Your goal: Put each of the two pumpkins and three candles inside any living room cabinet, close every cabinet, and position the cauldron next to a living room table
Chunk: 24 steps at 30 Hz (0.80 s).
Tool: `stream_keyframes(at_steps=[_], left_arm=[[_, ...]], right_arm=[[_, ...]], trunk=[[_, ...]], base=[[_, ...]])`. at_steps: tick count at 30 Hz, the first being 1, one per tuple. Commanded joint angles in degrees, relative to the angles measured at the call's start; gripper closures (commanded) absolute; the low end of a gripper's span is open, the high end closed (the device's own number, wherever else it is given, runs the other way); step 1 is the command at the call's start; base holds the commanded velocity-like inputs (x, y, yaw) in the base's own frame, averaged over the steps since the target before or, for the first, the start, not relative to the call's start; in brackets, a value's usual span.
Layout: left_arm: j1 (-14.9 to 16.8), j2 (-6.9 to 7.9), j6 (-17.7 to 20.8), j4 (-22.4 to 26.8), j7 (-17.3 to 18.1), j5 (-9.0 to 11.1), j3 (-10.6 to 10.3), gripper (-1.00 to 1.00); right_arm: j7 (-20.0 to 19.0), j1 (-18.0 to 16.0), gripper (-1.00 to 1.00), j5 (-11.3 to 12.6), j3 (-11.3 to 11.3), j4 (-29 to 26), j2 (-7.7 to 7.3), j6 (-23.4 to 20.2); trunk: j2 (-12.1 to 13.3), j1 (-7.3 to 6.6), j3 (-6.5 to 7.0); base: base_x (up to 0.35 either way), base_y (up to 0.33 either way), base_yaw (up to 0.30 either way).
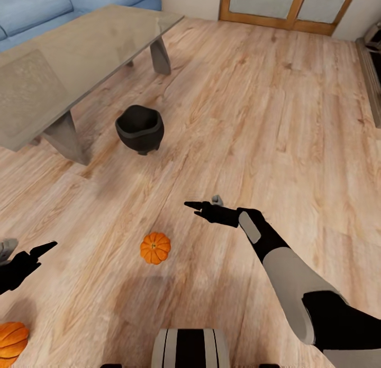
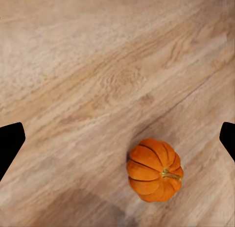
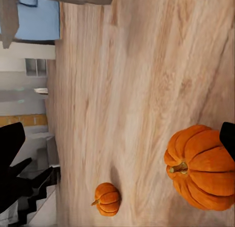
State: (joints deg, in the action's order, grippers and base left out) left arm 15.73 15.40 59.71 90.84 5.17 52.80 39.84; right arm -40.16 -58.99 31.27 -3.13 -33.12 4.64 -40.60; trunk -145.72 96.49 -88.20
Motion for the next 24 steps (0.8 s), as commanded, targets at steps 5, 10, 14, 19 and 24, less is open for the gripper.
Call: stream_keyframes(at_steps=[5, 10, 14, 19, 24], left_arm=[[0.66, -0.02, 0.29, -0.63, 0.54, -0.39, -0.43, -1.00], [0.65, 0.03, 0.29, -0.92, 0.54, -0.48, -0.43, -1.00], [0.63, 0.06, 0.29, -1.20, 0.54, -0.50, -0.39, -1.00], [0.59, 0.03, 0.29, -1.68, 0.54, -0.54, -0.44, -1.00], [0.58, -0.01, 0.29, -2.12, 0.54, -0.53, -0.45, -1.00]], right_arm=[[-0.05, -0.15, -1.00, -1.94, -9.39, 2.65, 0.12, 9.08], [-0.08, -0.26, -1.00, -1.98, -10.82, 3.86, 0.11, 10.21], [-0.09, -0.31, -1.00, -1.88, -11.01, 3.77, 0.01, 10.27], [-0.14, -0.33, -1.00, -1.74, -11.00, 3.50, -0.20, 10.17], [-0.89, -0.34, -1.00, -1.64, -10.89, 3.36, -0.33, 10.06]], trunk=[[-0.08, 0.12, -1.15], [-0.15, 0.24, -2.25], [-0.20, 0.35, -3.14], [-0.27, 0.48, -4.25], [-0.34, 0.61, -5.36]], base=[[0.000, 0.000, 0.048], [0.000, 0.000, 0.107], [0.000, 0.000, 0.064], [0.000, 0.000, 0.016], [0.000, 0.000, 0.004]])
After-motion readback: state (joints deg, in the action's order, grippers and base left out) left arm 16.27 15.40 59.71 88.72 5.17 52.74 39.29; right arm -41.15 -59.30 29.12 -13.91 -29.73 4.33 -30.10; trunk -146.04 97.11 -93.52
